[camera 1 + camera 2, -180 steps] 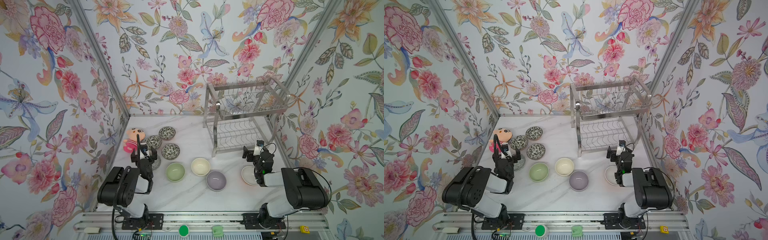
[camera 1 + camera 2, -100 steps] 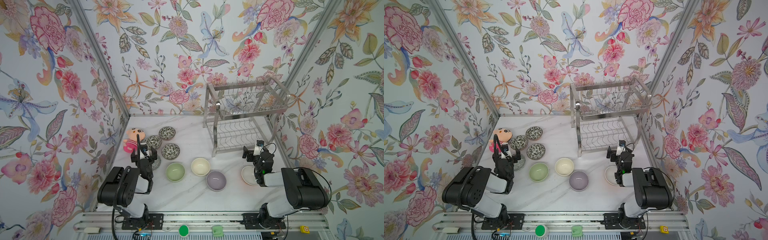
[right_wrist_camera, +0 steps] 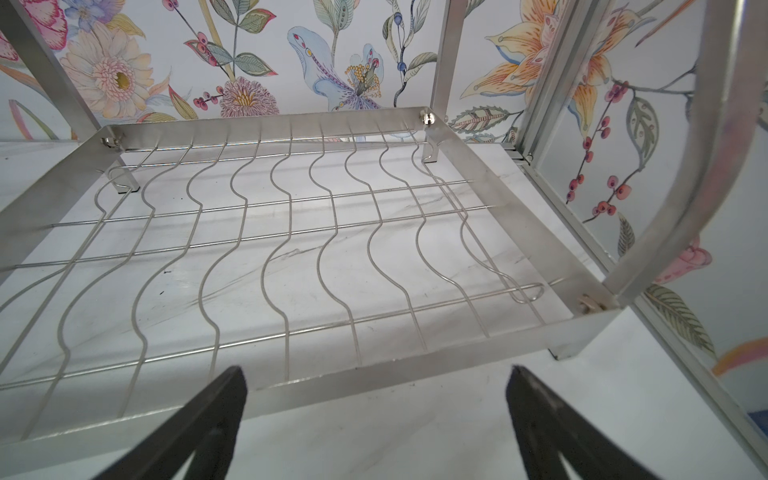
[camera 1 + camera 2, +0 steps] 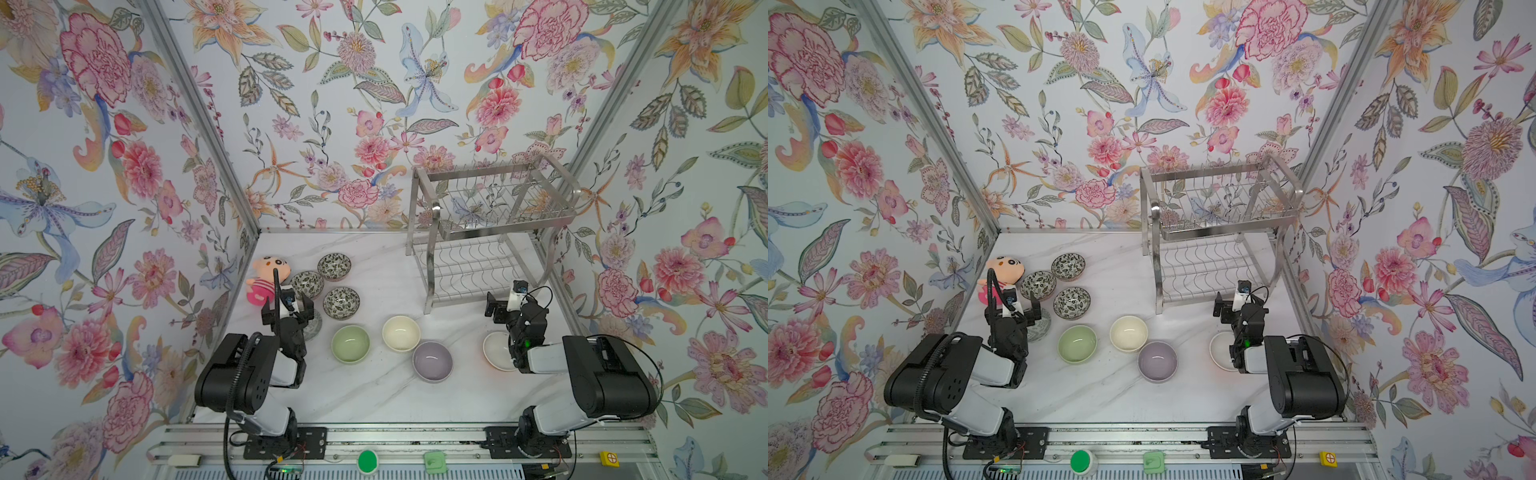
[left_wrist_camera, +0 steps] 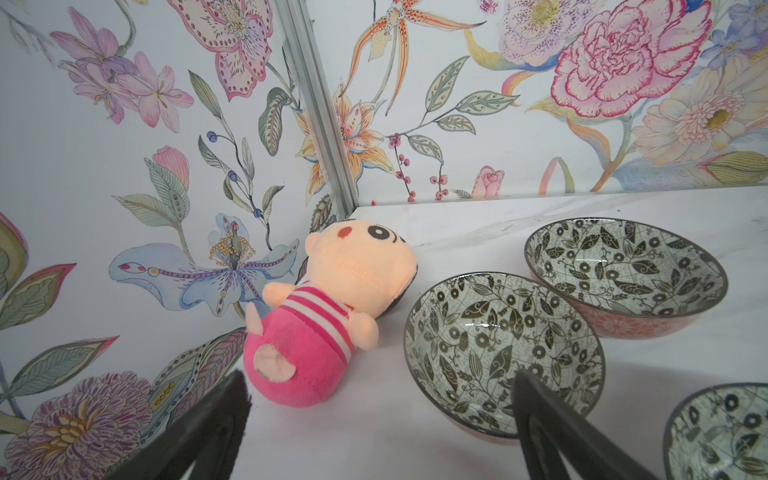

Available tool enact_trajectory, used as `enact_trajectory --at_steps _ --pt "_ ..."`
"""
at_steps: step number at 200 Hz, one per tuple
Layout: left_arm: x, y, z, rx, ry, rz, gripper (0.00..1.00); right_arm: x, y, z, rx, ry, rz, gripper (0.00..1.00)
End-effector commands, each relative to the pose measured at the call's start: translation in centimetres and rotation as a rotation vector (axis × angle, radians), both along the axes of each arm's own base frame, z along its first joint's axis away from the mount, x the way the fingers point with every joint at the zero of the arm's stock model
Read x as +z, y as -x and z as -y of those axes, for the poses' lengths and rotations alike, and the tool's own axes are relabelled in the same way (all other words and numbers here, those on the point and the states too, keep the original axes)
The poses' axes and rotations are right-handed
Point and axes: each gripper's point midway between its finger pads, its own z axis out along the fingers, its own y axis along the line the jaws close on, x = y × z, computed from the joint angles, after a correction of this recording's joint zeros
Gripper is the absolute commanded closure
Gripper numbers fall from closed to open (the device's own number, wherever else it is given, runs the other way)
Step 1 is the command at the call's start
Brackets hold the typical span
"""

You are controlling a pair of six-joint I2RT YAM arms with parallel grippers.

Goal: Load the bowls into the dish rack

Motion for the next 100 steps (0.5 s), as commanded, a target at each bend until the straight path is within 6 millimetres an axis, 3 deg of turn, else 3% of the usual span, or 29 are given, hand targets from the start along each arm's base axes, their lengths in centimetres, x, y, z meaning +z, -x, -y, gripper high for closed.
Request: enact_trajectory --at_steps 1,81,97,100 --pt "1.1 -0.2 -0.3 0.022 0.009 0.041 0.01 0.3 -0.1 0.1 0.006 0.008 0.017 0.01" --pt "1.3 -0.1 0.1 0.026 -0.010 0.046 0.01 0.4 -0.1 0.1 0.002 0.011 0.020 0.01" --pt "2.0 0.3 -0.5 0.064 0.002 0.080 0.01 0.4 0.0 0.3 -0.019 0.019 0.019 0.01" --pt "1.3 0.9 -0.6 0.063 0.004 0.063 0.00 0.5 0.0 0.4 -0.033 0.022 0.021 0.01"
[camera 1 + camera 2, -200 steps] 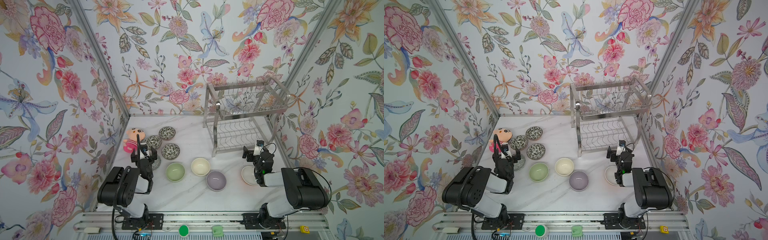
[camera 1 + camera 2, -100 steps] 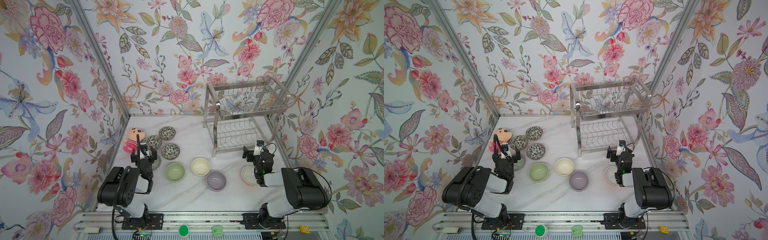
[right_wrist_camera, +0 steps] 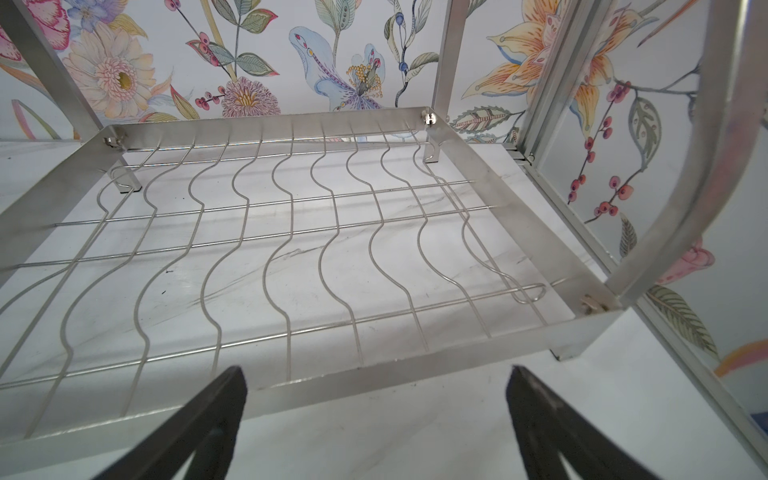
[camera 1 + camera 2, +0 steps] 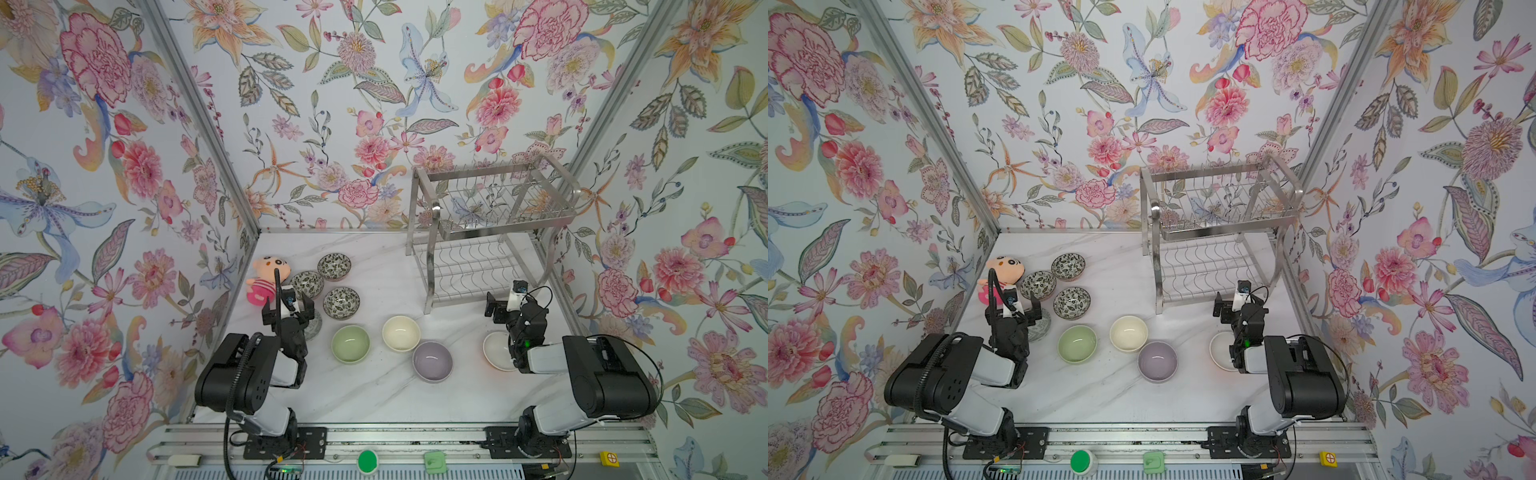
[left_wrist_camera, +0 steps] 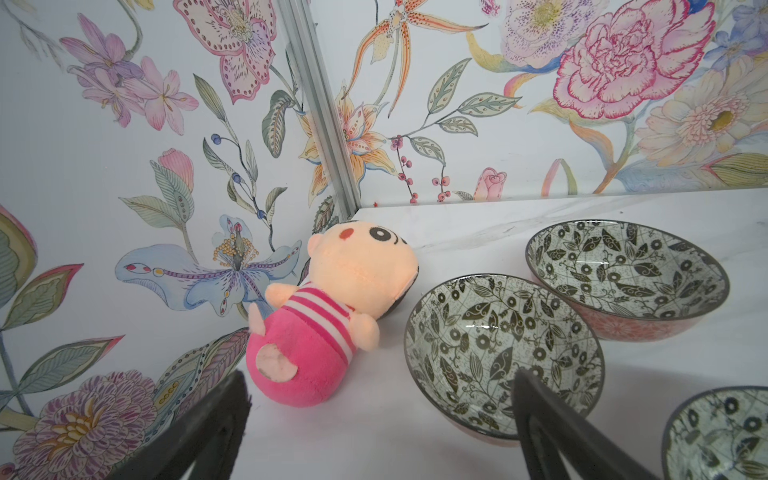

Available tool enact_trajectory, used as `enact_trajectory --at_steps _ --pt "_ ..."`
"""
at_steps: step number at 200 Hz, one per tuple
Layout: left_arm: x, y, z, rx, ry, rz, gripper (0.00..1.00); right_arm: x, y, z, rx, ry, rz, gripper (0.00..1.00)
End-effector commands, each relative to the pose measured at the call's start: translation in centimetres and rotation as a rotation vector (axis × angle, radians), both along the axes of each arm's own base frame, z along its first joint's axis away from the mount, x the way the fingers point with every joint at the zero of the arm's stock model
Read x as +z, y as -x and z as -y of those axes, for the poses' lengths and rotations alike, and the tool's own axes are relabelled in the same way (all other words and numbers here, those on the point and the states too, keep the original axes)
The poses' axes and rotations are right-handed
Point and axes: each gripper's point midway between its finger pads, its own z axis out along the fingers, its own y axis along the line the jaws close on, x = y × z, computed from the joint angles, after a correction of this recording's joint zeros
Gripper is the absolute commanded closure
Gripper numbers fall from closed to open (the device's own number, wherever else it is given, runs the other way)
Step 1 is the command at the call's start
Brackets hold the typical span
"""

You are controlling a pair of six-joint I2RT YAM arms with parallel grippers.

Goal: Load the bowls into the dish rack

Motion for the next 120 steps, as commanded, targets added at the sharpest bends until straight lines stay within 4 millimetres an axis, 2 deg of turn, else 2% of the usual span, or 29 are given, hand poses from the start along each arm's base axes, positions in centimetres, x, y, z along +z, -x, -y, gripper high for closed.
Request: enact_trajectory --at_steps 1,31,38,51,66,89,104,120 --pt "1.1 0.9 -0.7 0.050 0.009 0.056 0.01 0.5 0.0 0.5 -0.040 0.023 0.022 0.01" --pt "1.2 1.3 -0.2 0.026 -0.013 0.060 0.01 1.8 0.6 1.2 -0.130 0.062 0.038 0.01" --pt "3.1 1.9 -0.2 0.049 -0.020 0.113 0.01 2.2 0.7 1.2 -0.142 0.070 0.046 0.01" --pt "4.6 2.3 -0.1 0.081 -0.026 0.111 0.01 2.9 1.1 1.1 -0.162 0.086 0.052 0.01" --pt "5.2 2.4 0.0 0.071 -0.011 0.084 0.01 3.3 1.3 1.3 -0.193 0.095 0.023 0.01" --pt "6.5 4.0 0.2 0.097 -0.008 0.160 0.01 3.7 1.9 2.2 -0.282 0.073 -0.045 0.01" --pt "7.9 4.8 0.7 0.117 -0.024 0.199 0.01 4.1 3.2 3.3 -0.366 0.089 -0.075 0.01" --pt "9.2 4.3 2.3 0.087 -0.043 0.189 0.01 4.9 4.4 4.1 -0.416 0.066 -0.049 0.01"
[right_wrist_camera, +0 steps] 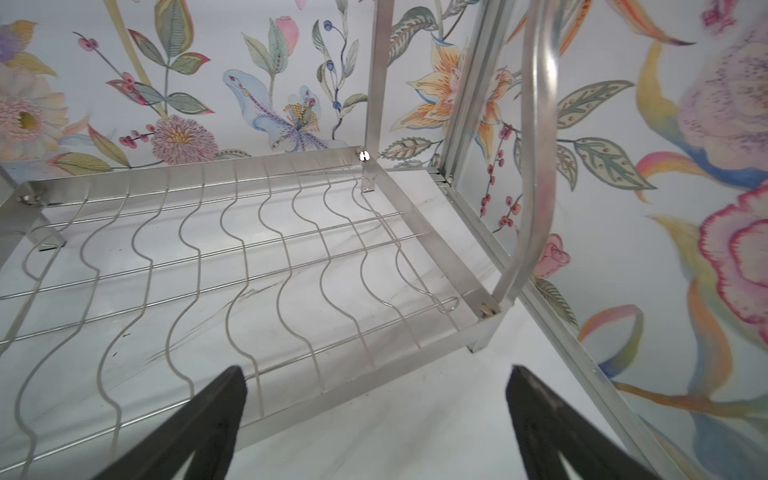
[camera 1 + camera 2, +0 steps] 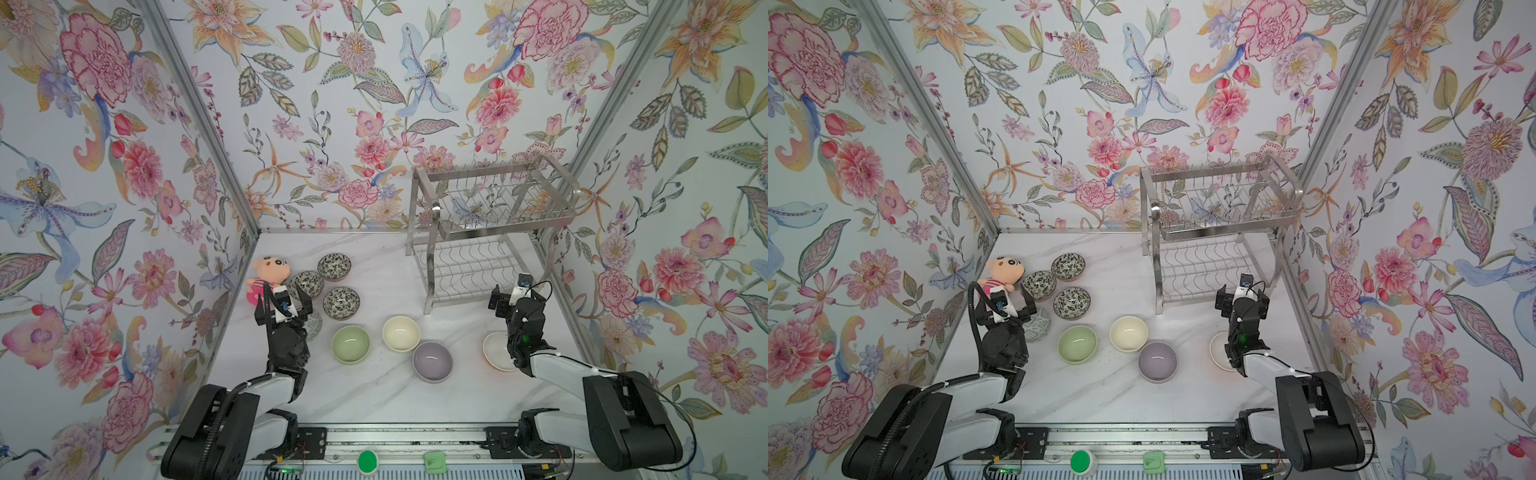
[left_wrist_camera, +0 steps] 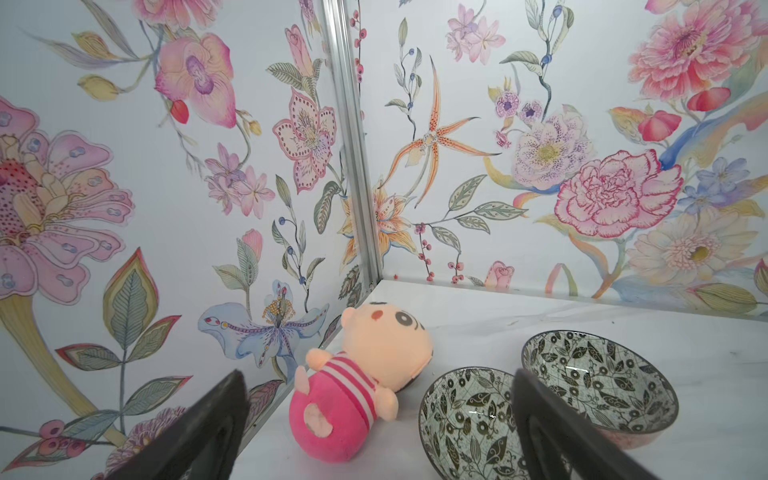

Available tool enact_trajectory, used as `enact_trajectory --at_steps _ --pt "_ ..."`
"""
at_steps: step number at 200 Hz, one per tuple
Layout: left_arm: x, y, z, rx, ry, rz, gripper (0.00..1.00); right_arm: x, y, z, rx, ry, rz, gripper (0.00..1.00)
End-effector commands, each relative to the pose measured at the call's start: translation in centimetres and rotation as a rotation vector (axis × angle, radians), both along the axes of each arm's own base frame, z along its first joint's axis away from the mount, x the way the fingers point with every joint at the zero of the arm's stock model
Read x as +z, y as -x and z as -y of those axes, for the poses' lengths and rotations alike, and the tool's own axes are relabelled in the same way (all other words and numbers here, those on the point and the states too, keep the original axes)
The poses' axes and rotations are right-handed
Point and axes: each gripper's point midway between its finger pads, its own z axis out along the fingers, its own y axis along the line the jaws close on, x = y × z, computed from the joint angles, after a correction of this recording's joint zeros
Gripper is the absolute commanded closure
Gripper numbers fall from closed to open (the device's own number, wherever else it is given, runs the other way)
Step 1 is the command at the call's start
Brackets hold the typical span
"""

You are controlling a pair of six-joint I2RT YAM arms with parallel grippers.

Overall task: Load the bowls into the dish rack
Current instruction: 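Reach both grippers to the rack's nearer legs, one on each side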

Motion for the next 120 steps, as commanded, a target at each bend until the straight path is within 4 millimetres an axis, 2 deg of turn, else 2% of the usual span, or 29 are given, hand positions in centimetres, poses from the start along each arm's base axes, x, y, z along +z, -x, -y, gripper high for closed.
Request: enact_trajectory --at_steps 1,6,22,34,47,65,91,120 --pt "1.3 0.4 0.7 0.037 -0.041 -0.016 0.01 -0.6 2.5 2.5 -0.159 -0.010 -0.059 0.01" --pt "2.4 0.0 1.5 0.017 -0.039 -0.006 0.01 -0.3 2.8 2.8 -0.171 -0.029 -0.042 0.01" --pt "3.5 -1.1 3.9 -0.071 -0.004 -0.019 0.01 0.4 3.5 3.3 -0.191 -0.146 0.014 0.01" --pt "4.0 -2.2 6.7 -0.198 0.037 -0.040 0.01 1.0 4.0 3.7 -0.189 -0.289 0.068 0.01" --pt "4.7 -3.1 10.7 -0.353 0.094 -0.054 0.00 1.4 4.0 3.7 -0.151 -0.396 0.092 0.01" --pt "5.2 -3.5 17.0 -0.543 0.129 -0.091 0.01 2.1 3.4 3.4 -0.128 -0.426 0.065 0.01" --pt "5.9 -2.2 26.5 -0.756 0.081 -0.129 0.01 2.7 2.1 2.6 -0.112 -0.434 -0.010 0.01" --pt "5.8 -1.4 33.6 -0.905 0.138 -0.155 0.01 2.7 1.2 1.6 -0.075 -0.421 -0.063 0.01"
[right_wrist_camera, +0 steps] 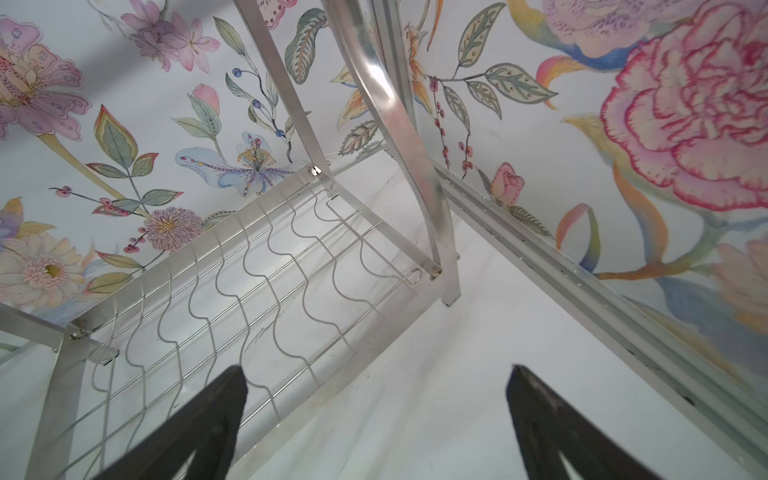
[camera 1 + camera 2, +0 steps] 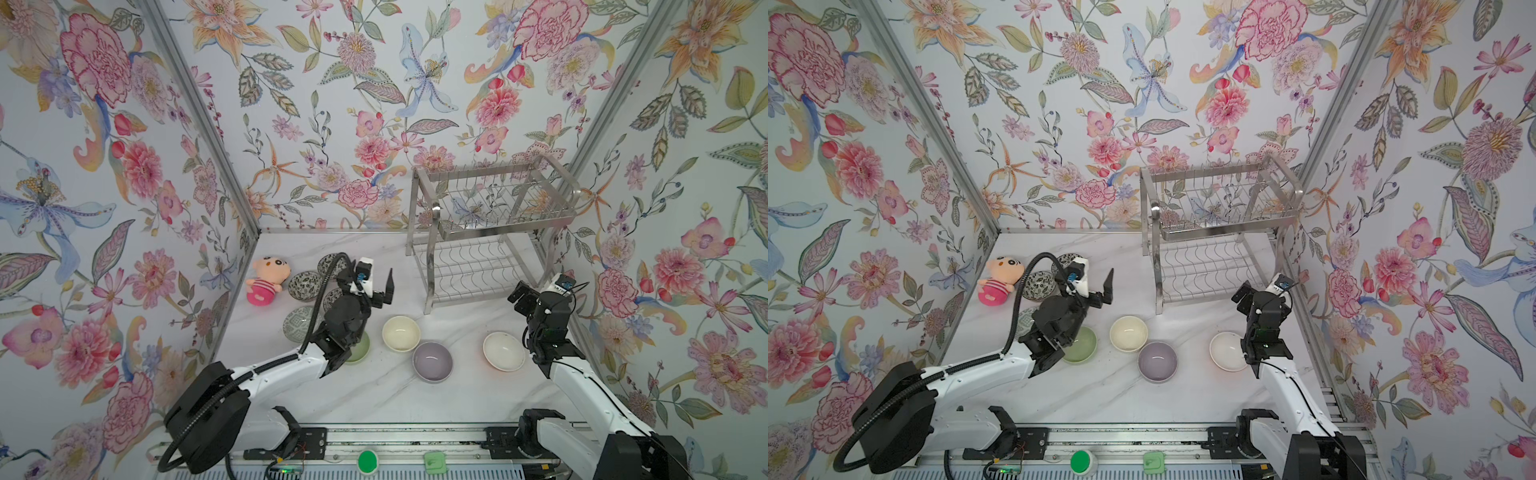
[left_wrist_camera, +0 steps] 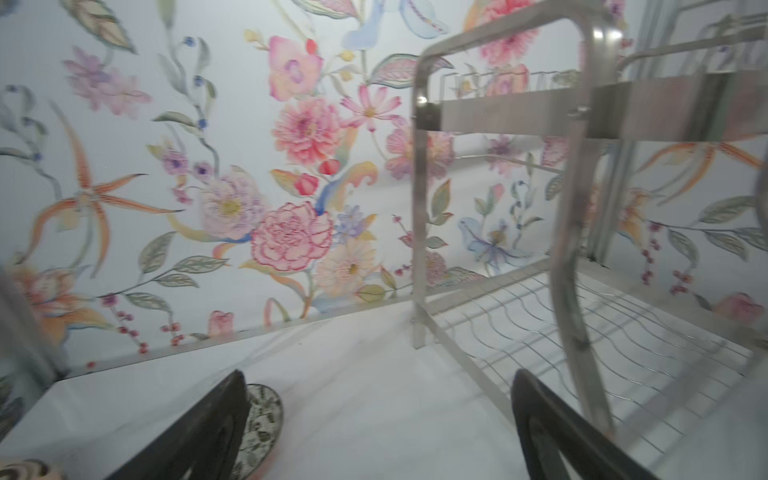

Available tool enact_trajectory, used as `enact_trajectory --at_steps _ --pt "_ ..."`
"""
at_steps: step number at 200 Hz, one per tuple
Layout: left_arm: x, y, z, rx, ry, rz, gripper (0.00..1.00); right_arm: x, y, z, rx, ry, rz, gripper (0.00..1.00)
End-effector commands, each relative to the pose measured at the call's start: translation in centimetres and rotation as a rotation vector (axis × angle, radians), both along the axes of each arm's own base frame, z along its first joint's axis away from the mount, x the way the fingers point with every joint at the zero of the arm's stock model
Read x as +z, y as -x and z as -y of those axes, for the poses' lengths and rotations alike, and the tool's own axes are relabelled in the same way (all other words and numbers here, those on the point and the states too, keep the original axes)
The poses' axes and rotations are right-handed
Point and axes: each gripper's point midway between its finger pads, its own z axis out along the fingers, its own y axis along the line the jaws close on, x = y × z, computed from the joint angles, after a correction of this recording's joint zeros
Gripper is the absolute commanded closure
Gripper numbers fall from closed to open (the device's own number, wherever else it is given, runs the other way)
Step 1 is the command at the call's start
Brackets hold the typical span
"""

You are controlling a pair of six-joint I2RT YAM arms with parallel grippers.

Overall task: Load the bowls into the dish rack
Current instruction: 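Reach both grippers to the rack's nearer legs, one on each side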

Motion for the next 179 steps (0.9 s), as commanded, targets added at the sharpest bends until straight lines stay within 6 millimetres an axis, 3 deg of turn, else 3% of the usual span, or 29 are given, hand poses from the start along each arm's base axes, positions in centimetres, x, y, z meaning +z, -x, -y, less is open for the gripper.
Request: enact_trajectory --at_steps 1,47,78,112,138,179 --pt "-0.5 0.8 5.4 -0.132 0.032 -0.056 0.01 -0.7 -0.3 -1.3 0.051 -0.032 -0.065 0.01" --pt "-1.4 -1.3 12.3 -0.135 0.043 -0.086 0.01 -0.4 -0.6 -2.2 0.085 -0.123 -0.015 0.01" --pt "-3.1 -3.8 12.9 -0.013 0.053 -0.133 0.01 0.6 -1.1 -3.2 0.134 -0.081 -0.037 0.01" --pt "-5.4 -6.2 15.1 -0.023 0.075 -0.229 0.01 1.6 -1.5 -4.6 0.182 -0.022 -0.034 0.01" --pt "-7.6 -8.4 14.0 0.006 0.135 -0.316 0.03 2.2 -1.8 -5.6 0.212 0.014 -0.044 0.01" --pt "-8.5 -10.0 10.6 0.077 0.153 -0.330 0.08 2.6 -1.8 -6.1 0.217 0.067 -0.047 0.01"
